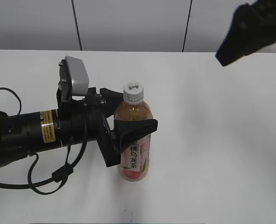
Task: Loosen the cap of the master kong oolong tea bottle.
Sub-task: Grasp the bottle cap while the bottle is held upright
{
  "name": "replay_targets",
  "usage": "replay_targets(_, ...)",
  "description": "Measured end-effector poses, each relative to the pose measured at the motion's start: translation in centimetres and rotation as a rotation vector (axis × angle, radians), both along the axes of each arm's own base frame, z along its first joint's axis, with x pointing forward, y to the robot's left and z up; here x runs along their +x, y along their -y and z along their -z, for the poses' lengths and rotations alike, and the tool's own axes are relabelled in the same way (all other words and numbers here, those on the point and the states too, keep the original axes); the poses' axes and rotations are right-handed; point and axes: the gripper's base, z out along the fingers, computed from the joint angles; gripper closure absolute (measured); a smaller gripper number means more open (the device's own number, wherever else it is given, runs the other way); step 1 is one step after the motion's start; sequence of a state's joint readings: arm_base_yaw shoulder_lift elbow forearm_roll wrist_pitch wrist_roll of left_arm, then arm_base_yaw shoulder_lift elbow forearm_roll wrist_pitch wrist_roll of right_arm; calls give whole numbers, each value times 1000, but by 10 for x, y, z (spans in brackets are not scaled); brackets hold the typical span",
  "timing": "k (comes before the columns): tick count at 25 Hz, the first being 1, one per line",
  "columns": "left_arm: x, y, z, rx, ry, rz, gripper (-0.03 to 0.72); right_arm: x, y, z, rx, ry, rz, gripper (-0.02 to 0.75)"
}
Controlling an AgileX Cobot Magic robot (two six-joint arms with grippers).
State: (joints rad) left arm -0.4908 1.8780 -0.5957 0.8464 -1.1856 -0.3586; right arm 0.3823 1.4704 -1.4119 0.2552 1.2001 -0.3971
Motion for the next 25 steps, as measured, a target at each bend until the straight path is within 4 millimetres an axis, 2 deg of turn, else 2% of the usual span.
replay_targets(6,0,0,0,0,0,0,230,22,-56,-16,43,33,-71,269)
replay_targets(10,0,0,0,0,0,0,230,21,-87,-15,61,22,-109,269)
replay_targets(14,0,0,0,0,0,0,230,9,-111,-5,52,-25,-137,269)
replay_targets(19,0,0,0,1,0,0,230,-15,-137,-3,40,-43,-169,269)
replay_targets(25,0,0,0,0,0,0,230,-25,-146,-2,-3,-33,-116,269)
